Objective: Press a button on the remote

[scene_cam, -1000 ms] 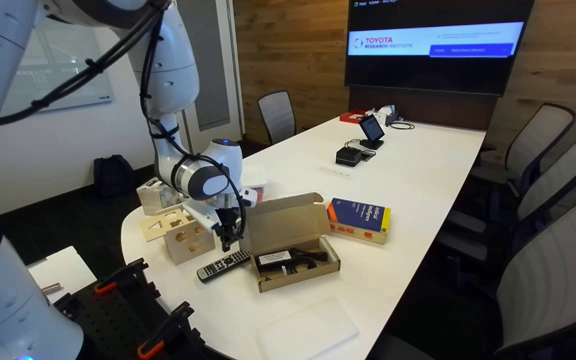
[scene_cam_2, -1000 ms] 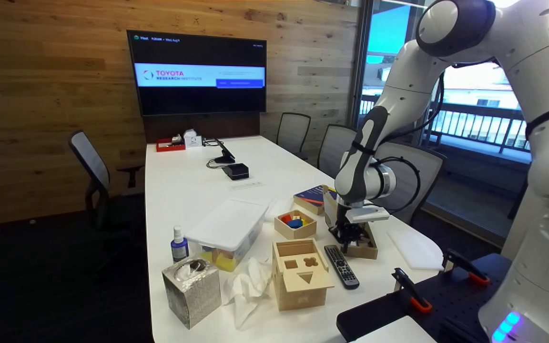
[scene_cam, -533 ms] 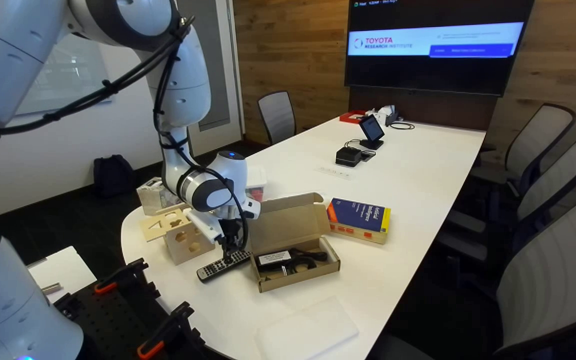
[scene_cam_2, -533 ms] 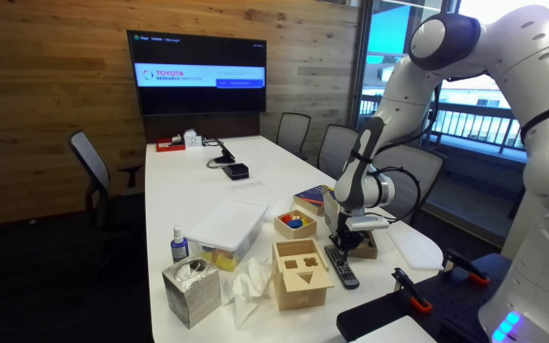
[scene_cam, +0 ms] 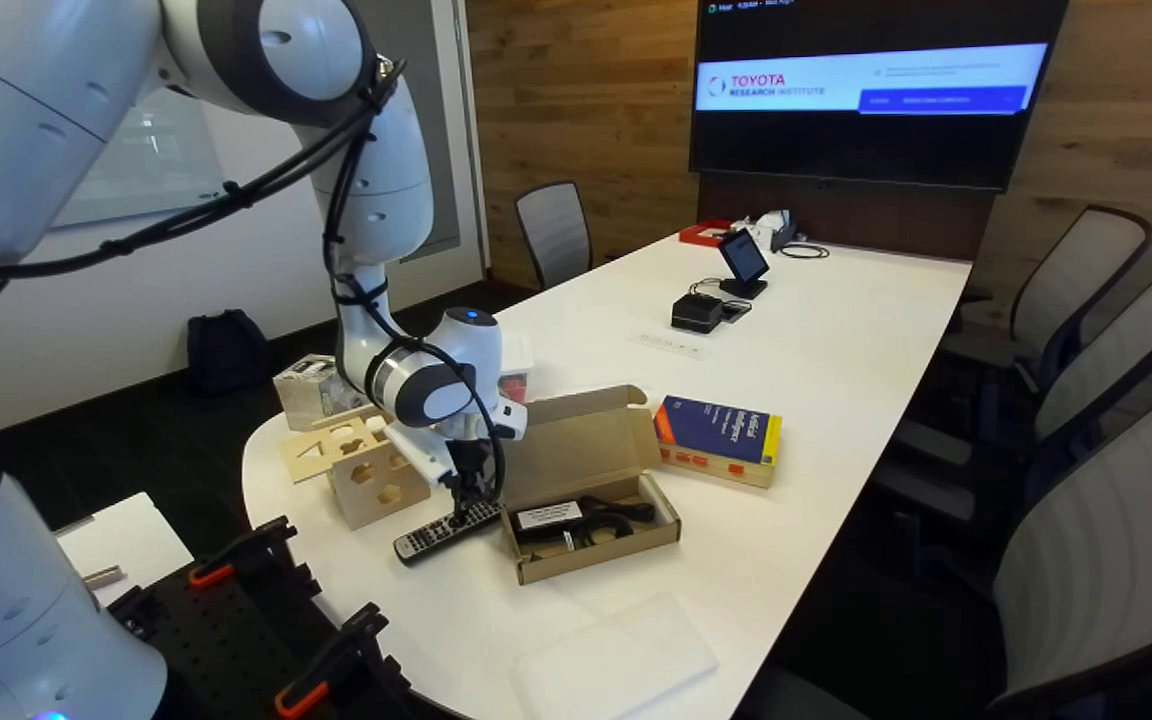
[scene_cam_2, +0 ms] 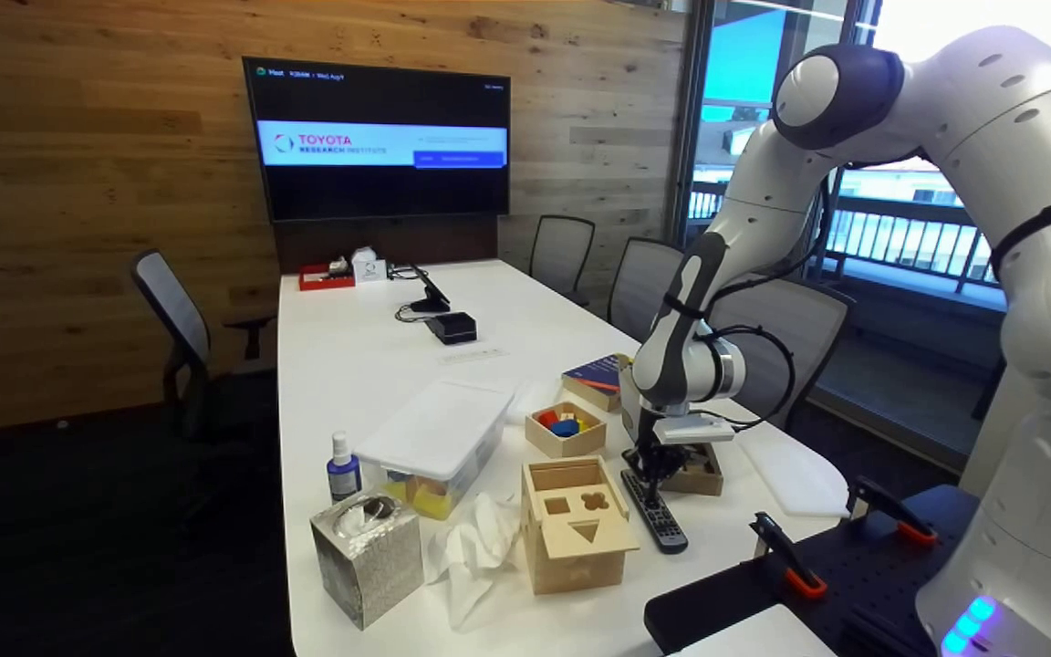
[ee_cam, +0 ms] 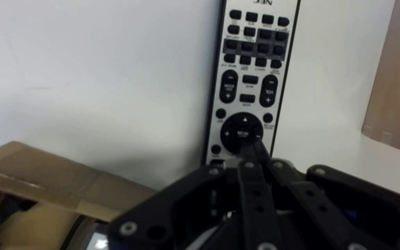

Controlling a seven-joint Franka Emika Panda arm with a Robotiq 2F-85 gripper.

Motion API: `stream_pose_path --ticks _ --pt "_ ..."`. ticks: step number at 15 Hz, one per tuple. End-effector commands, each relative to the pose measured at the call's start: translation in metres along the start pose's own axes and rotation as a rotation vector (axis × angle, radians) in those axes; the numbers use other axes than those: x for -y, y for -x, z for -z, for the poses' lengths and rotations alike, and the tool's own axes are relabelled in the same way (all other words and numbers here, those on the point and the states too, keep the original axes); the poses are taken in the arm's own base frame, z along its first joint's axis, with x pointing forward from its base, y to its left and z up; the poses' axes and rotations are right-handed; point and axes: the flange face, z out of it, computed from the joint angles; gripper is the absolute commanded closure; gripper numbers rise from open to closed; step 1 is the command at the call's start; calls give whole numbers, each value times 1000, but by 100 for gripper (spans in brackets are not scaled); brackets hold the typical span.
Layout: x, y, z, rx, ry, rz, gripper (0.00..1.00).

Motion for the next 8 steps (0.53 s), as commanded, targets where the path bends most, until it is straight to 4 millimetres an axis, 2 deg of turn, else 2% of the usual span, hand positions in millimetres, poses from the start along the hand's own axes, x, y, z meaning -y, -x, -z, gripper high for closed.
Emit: stream_pose_path --ticks 1,4,8 --pt "-2 1 0 -4 -16 -8 100" --pt "-4 5 1 -5 -12 -22 100" --pt "-5 0 -9 7 -18 -21 100"
